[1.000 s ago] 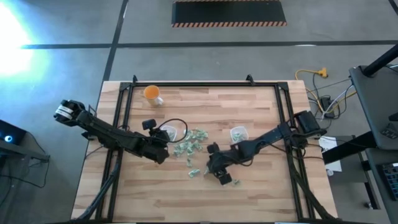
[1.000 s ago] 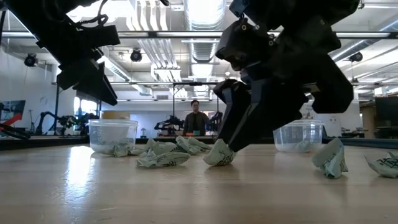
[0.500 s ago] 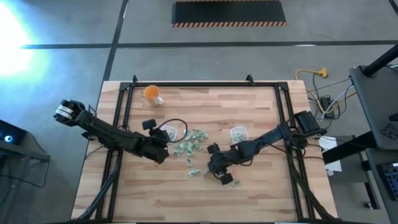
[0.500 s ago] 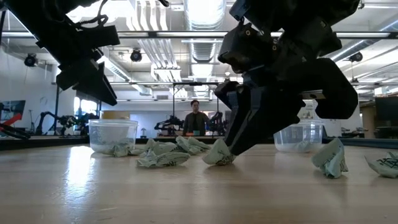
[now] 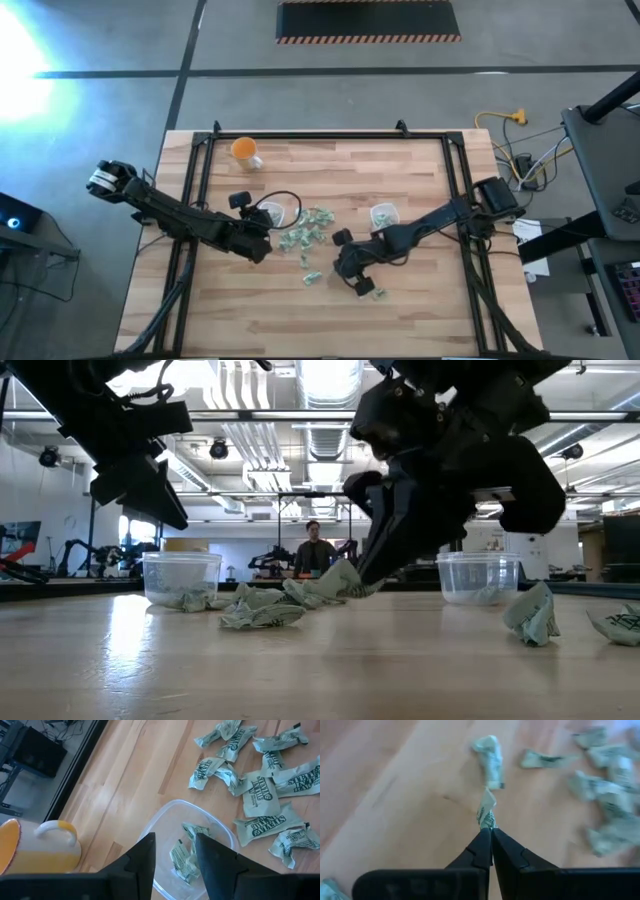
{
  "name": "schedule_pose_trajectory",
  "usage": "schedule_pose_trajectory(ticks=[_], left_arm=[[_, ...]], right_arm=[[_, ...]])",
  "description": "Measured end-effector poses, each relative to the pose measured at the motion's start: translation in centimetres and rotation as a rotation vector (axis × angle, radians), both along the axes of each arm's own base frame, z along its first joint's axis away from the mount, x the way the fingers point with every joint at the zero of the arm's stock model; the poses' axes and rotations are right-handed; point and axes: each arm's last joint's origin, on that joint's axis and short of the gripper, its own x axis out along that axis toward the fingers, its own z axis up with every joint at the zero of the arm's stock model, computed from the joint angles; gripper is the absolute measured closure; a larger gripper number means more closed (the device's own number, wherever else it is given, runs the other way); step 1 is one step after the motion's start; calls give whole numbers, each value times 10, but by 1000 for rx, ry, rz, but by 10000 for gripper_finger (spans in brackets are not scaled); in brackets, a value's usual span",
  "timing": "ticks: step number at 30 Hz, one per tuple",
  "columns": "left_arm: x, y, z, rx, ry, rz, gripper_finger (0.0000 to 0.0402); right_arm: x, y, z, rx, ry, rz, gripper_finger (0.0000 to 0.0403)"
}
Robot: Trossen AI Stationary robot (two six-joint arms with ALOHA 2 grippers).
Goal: Pick and place Stevia / Truvia into bins
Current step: Put the stevia packet into the right transparent container
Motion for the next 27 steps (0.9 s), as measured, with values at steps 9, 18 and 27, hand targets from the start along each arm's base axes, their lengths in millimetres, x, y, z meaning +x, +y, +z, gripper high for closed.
schedule_pose_trajectory(ticks=[9,18,27], left_arm=[[0,0,-1,1,2,0,279],[-1,0,-1,1,3,0,278],[0,0,-1,1,2,0,278]], right_arm=[[-30,-13,36,-242,31,-296,394],[-78,-30,56,-340,140,-649,394],[-96,-36,49,-328,177,-734,394]])
